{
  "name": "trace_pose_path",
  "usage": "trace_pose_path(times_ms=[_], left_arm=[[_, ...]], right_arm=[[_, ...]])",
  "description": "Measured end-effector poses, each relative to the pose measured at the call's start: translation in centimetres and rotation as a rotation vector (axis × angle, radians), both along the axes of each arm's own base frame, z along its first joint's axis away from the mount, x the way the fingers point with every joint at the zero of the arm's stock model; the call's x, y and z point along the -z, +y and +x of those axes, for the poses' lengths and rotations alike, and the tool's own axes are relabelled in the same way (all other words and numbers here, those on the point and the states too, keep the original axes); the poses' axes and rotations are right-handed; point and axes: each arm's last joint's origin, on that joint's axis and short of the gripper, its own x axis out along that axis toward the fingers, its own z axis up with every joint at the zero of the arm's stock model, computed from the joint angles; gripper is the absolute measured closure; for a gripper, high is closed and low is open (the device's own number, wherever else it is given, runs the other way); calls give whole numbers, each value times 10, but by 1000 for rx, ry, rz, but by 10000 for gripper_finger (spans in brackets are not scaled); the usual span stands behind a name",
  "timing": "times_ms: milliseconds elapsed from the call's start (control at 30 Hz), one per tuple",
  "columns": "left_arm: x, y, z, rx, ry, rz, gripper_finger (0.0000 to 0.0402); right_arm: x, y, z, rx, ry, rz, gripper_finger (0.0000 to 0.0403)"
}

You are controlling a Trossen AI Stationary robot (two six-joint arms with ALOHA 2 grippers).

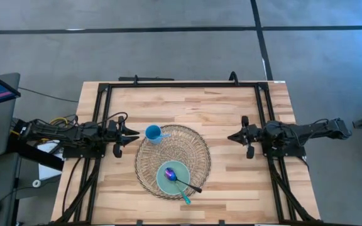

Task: Pick & Place Utensil
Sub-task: Return to Home Position

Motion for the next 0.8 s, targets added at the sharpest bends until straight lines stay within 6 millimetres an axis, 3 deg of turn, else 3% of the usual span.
trace_pose_path(times_ms=[800], left_arm=[[-1, 0, 0, -2, -8, -1, 311]], right_arm=[[0, -1, 0, 9, 1, -4, 402]])
